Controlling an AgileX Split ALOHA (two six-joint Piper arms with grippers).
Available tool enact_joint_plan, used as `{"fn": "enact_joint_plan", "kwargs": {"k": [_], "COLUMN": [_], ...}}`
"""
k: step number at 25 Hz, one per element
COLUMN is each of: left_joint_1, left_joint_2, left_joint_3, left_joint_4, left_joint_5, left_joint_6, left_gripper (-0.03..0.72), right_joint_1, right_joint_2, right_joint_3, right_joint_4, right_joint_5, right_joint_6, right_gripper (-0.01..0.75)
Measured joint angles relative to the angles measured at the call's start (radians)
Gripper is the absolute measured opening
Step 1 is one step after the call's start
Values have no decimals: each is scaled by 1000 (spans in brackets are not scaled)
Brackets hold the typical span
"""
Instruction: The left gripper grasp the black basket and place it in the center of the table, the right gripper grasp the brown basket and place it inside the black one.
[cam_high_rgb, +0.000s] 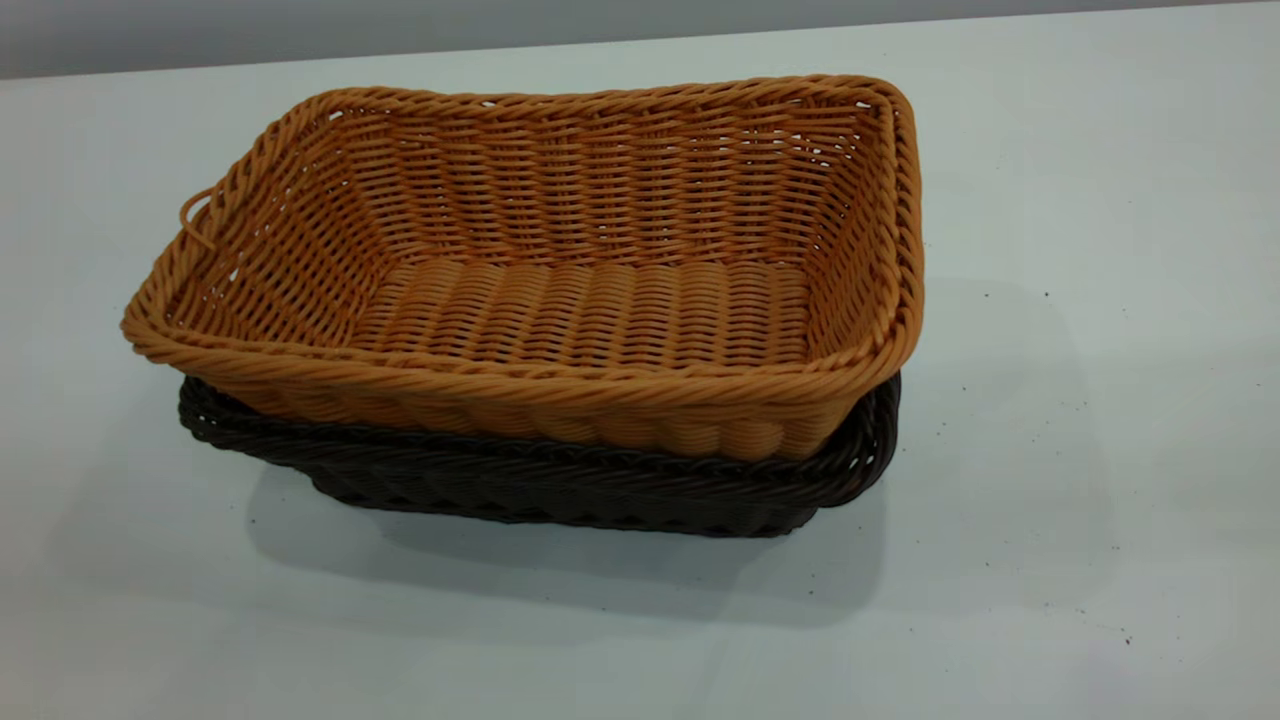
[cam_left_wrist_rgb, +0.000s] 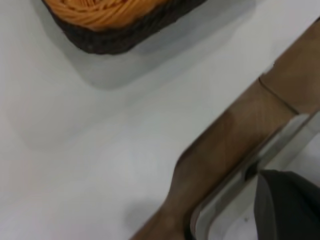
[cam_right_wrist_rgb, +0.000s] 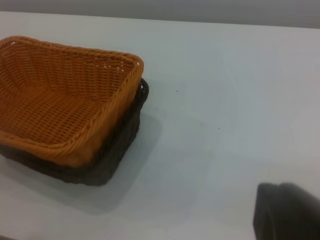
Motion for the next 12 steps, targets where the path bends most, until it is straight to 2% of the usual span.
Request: {"fn": "enact_joint_plan", "kwargs": {"k": [12], "left_joint_1": [0], "left_joint_2": [-231], "left_joint_3": [0], "left_joint_4": [-12], "left_joint_5": [-2], "left_joint_6": [0], "left_gripper": [-1], "right_joint_1": [0], "right_joint_2": [0], "right_joint_3": [-1], "right_joint_4": [0], "right_joint_5": [1], "right_joint_6": [0], "right_gripper": [6]}}
